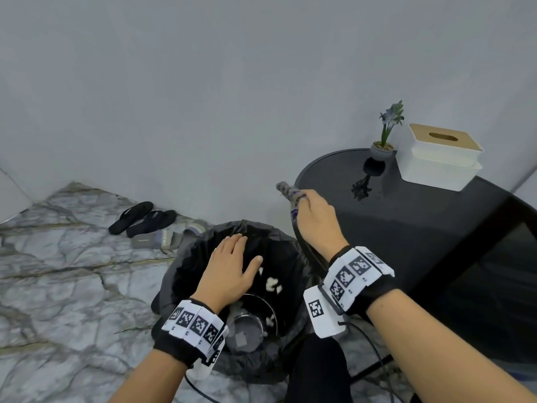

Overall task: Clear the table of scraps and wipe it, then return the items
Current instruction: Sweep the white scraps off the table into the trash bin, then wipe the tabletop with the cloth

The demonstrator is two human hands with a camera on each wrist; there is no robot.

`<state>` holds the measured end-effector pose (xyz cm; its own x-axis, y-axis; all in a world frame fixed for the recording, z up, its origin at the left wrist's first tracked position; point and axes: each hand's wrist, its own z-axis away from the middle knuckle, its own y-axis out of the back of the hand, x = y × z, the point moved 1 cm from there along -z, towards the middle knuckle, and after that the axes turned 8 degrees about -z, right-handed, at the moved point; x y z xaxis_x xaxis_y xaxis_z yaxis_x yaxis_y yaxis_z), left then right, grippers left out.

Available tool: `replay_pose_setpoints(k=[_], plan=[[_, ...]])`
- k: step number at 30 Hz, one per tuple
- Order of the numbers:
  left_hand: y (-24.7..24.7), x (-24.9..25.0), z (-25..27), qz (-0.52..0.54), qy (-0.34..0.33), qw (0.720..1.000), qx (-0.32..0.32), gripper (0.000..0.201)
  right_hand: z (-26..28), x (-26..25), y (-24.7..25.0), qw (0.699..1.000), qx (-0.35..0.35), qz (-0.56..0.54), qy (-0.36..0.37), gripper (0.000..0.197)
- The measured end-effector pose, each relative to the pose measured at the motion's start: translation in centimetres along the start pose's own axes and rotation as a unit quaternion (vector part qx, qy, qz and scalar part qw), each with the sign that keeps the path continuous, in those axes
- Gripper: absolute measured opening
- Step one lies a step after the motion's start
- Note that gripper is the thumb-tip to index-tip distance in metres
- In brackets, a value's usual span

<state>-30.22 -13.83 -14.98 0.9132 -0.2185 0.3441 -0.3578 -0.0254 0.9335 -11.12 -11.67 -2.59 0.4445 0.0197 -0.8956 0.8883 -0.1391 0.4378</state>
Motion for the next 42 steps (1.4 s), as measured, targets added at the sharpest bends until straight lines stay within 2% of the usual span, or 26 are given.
replay_pose_setpoints(k=[3,7,10,13,15,18,22,25,28,32,36,42], plan=[[0.4,0.3,0.3,0.006,-0.002,1.000,0.004,0.079,0.1,0.0,1.7,0.999,0.029,0.008,0.025,0.035],[0.3,1.1,0.6,0.016,-0.006,1.000,0.003,0.069,0.1,0.7,4.5,0.996,0.038,0.068,0.045,0.031],[0.4,2.1,0.5,0.023,-0.016,1.000,-0.001,0.069,0.5,2.0,6.1,0.991,0.004,0.133,0.011,0.030],[0.8,3.5,0.3,0.034,-0.028,0.999,0.004,0.069,1.2,3.2,6.2,0.976,-0.061,0.207,-0.013,0.028],[1.2,4.4,0.2,0.043,-0.034,0.998,0.009,0.068,1.9,3.5,5.1,0.966,-0.087,0.245,0.004,0.028],[1.8,5.5,0.0,0.053,-0.045,0.998,0.013,0.067,2.1,3.7,3.0,0.945,-0.085,0.312,0.055,0.037],[2.2,6.4,0.3,0.062,-0.052,0.997,0.012,0.066,1.3,3.4,0.8,0.937,-0.097,0.319,0.104,0.045],[2.3,6.5,0.4,0.067,-0.052,0.996,0.019,0.065,1.1,4.1,0.8,0.918,-0.150,0.347,0.116,0.048],[2.6,6.5,0.2,0.075,-0.049,0.996,0.029,0.064,2.5,4.7,2.2,0.914,-0.174,0.343,0.129,0.049],[2.7,7.0,-0.1,0.080,-0.046,0.995,0.024,0.064,4.9,5.3,4.9,0.918,-0.164,0.347,0.102,0.052],[2.5,7.9,-0.3,0.089,-0.058,0.994,0.018,0.064,3.8,5.8,6.5,0.918,-0.171,0.356,0.046,0.053],[1.8,9.0,-0.5,0.097,-0.078,0.992,0.011,0.067,1.1,5.0,4.3,0.923,-0.135,0.360,0.015,0.055]])
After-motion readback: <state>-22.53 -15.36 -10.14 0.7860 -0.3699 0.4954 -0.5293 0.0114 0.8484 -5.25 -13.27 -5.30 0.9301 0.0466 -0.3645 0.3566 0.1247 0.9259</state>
